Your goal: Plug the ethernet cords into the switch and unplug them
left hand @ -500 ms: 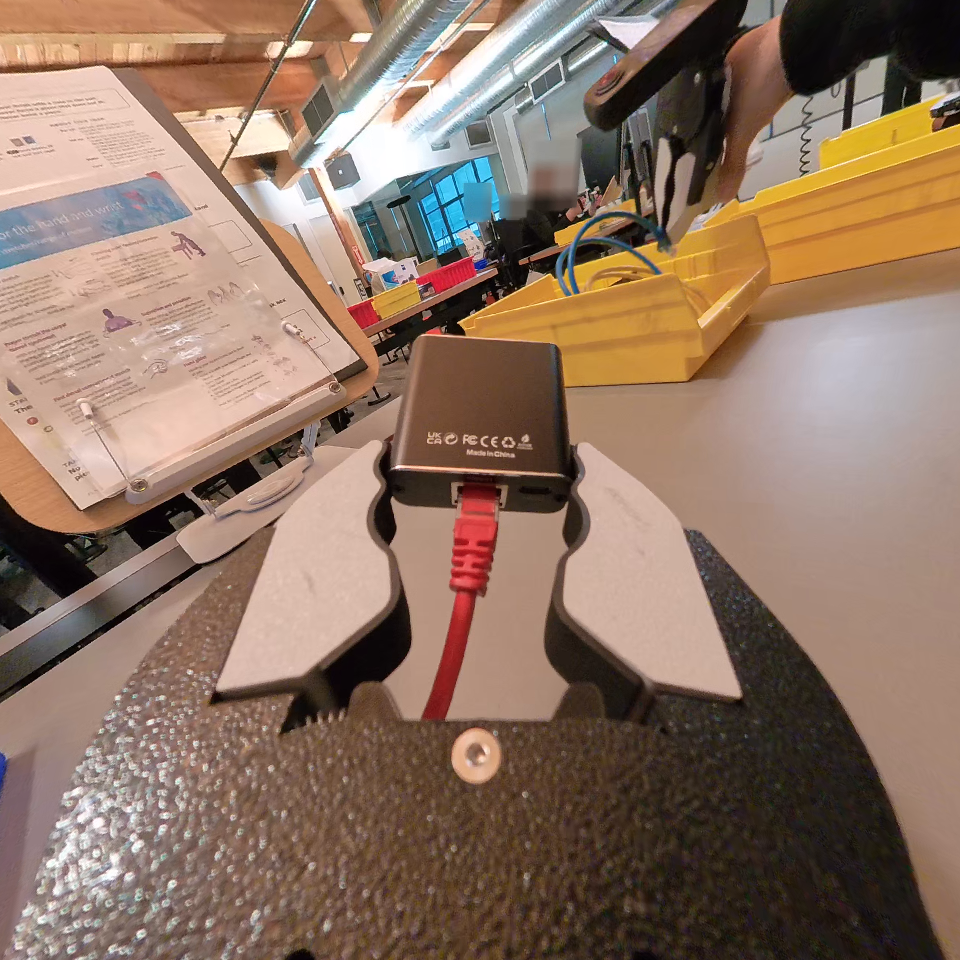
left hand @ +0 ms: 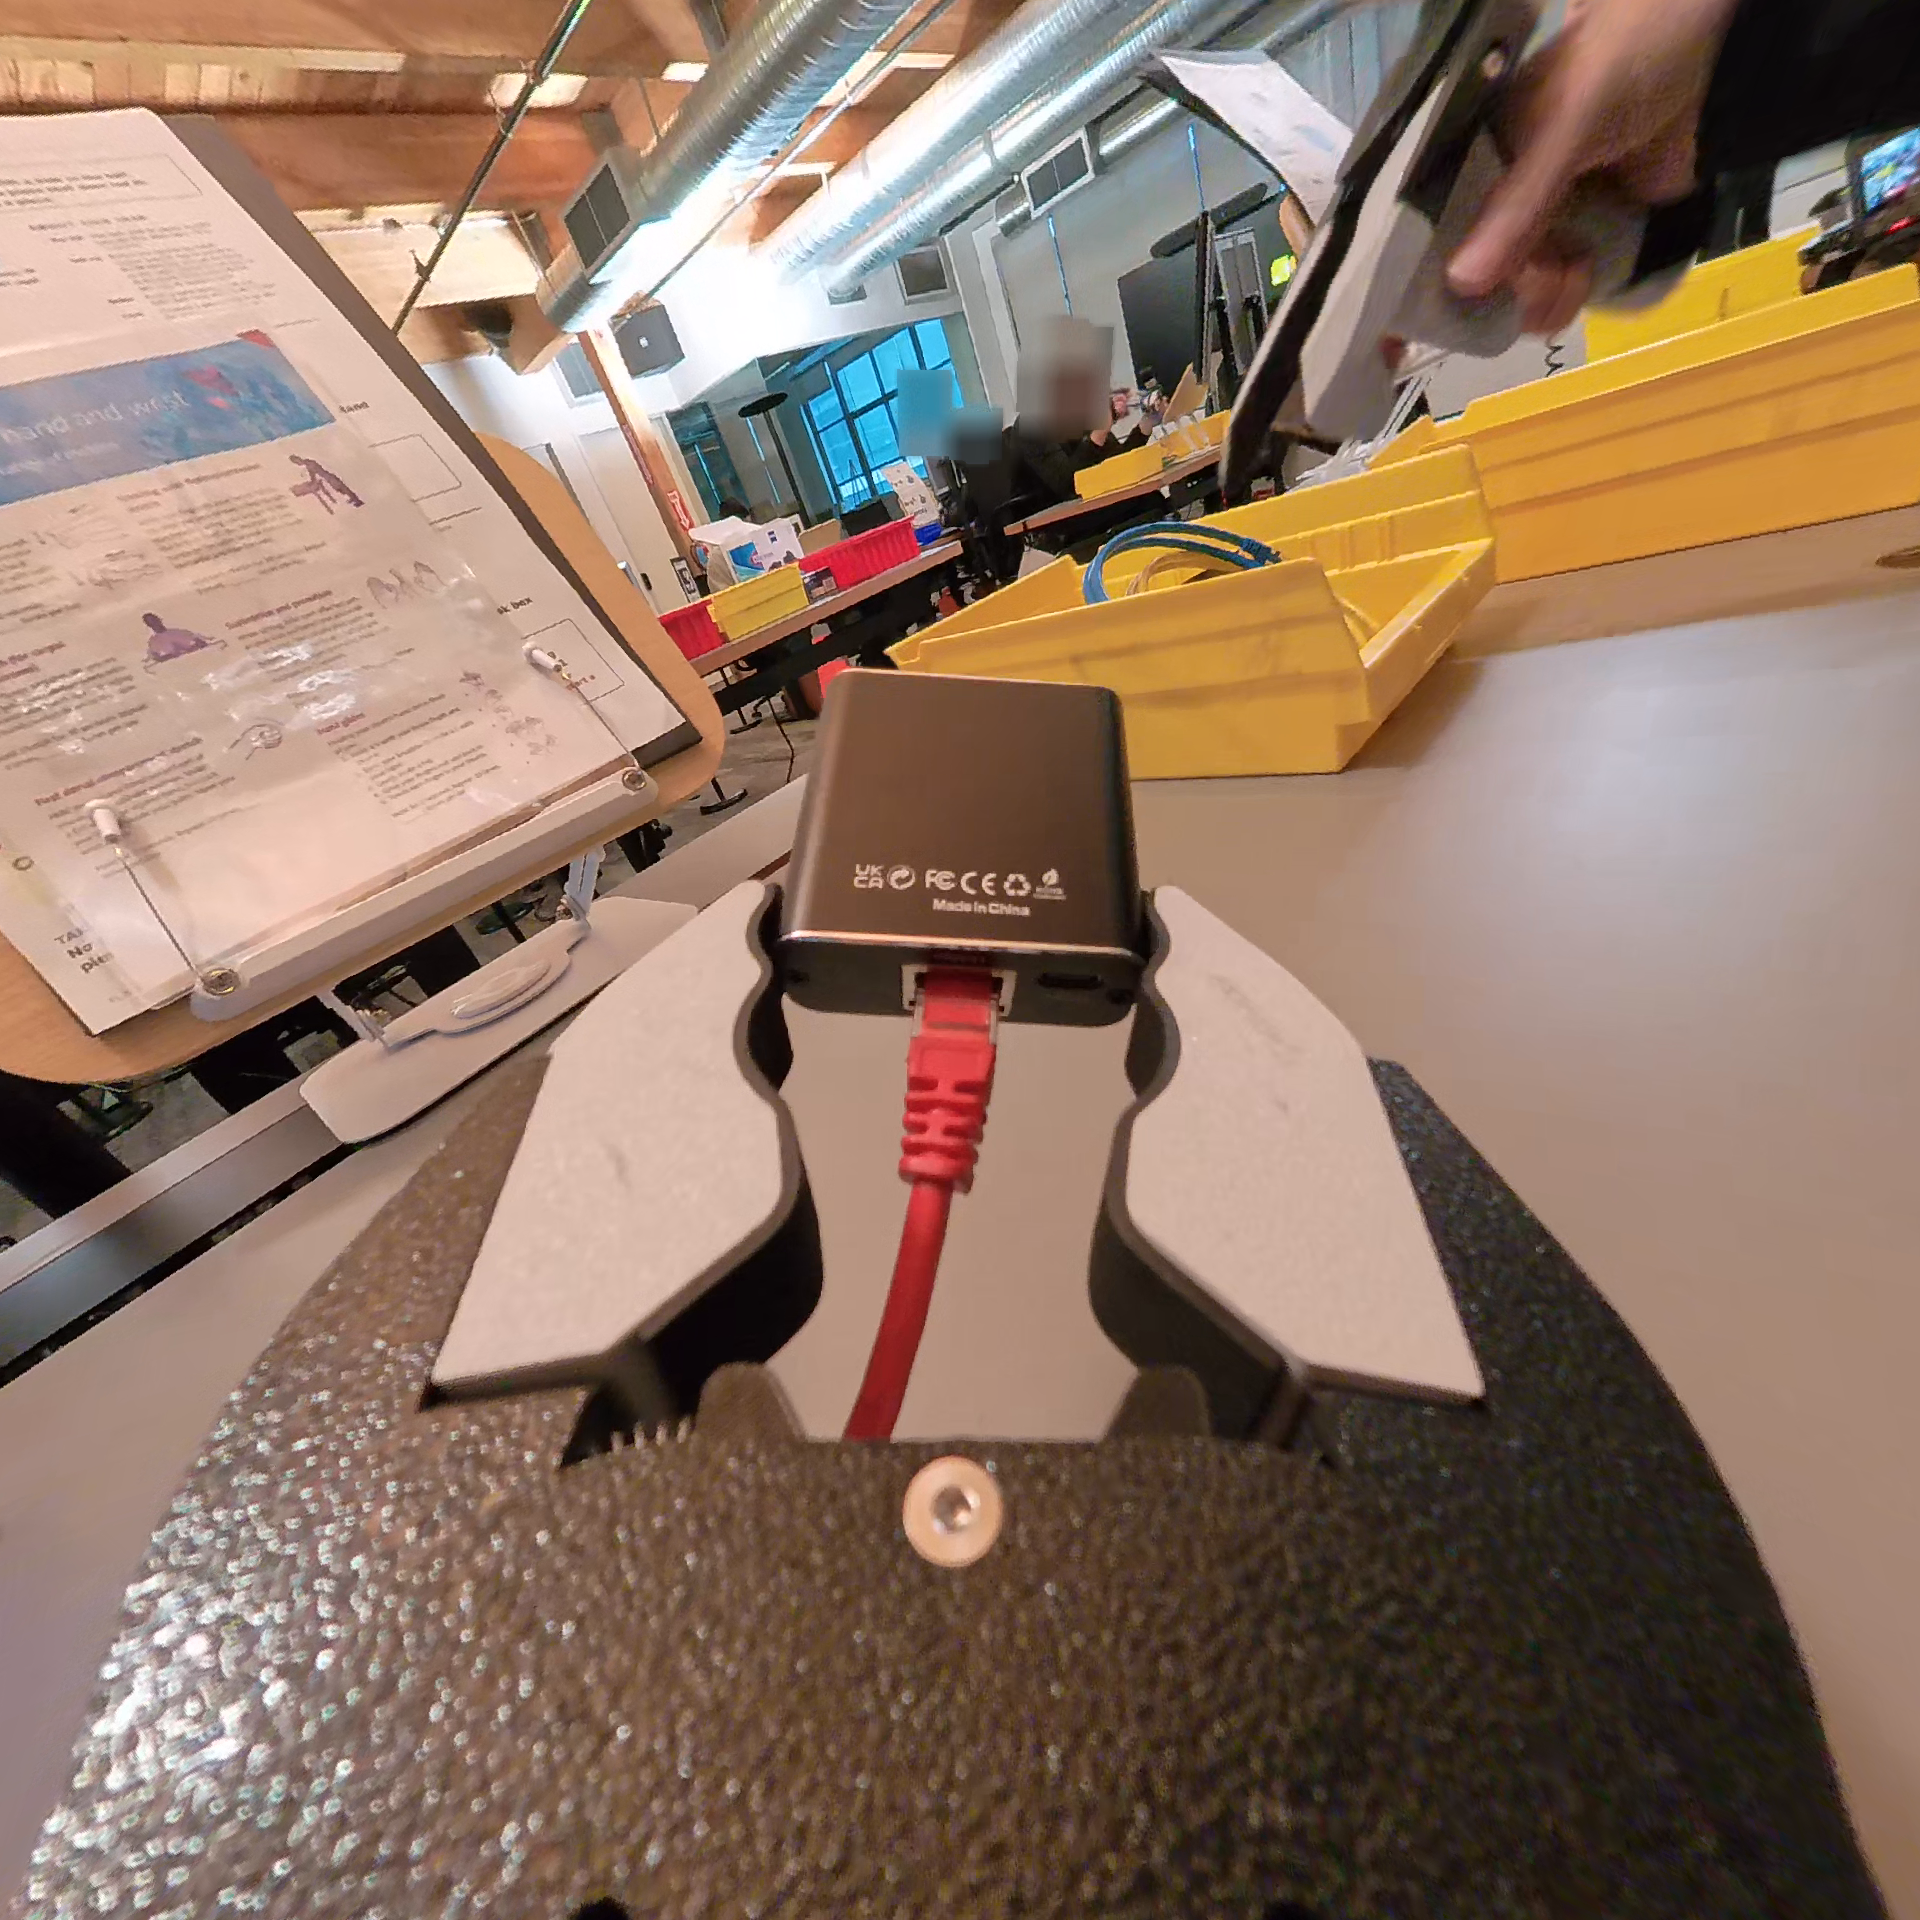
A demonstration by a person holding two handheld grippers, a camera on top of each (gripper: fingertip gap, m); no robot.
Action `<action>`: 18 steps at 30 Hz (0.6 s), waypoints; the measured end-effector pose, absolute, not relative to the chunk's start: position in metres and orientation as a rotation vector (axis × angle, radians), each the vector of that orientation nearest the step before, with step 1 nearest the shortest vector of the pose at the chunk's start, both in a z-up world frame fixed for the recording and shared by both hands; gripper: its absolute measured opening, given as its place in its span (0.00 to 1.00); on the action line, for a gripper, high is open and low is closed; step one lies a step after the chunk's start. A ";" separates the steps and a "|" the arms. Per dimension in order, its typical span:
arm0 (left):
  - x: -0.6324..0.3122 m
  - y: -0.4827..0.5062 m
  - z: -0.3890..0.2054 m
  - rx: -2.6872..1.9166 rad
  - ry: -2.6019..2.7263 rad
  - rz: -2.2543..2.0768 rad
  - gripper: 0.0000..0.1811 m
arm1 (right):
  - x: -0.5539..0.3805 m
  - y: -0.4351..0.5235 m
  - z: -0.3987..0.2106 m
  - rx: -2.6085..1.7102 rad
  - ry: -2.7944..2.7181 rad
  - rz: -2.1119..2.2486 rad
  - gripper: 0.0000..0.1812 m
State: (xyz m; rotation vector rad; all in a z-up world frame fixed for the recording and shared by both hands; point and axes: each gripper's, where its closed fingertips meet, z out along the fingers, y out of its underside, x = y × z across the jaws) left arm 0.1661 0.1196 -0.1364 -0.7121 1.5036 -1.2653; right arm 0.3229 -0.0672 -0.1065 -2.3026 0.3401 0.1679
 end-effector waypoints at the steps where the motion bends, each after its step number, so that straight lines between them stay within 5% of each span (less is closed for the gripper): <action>1: 0.166 0.118 -0.136 -0.706 1.503 -1.278 0.35 | 0.291 -0.040 -0.103 -2.173 0.281 0.286 0.36; 8: 0.158 0.105 -0.128 -0.618 1.503 -1.363 0.35 | 0.148 0.078 -0.123 -1.597 0.247 0.894 0.36; 15: 0.158 0.098 -0.129 -0.583 1.523 -1.349 0.35 | 0.134 0.095 -0.123 -1.513 0.150 0.639 0.15; 18: 0.159 0.096 -0.131 -0.577 1.533 -1.356 0.35 | 0.133 0.094 -0.122 -1.537 0.136 0.533 0.14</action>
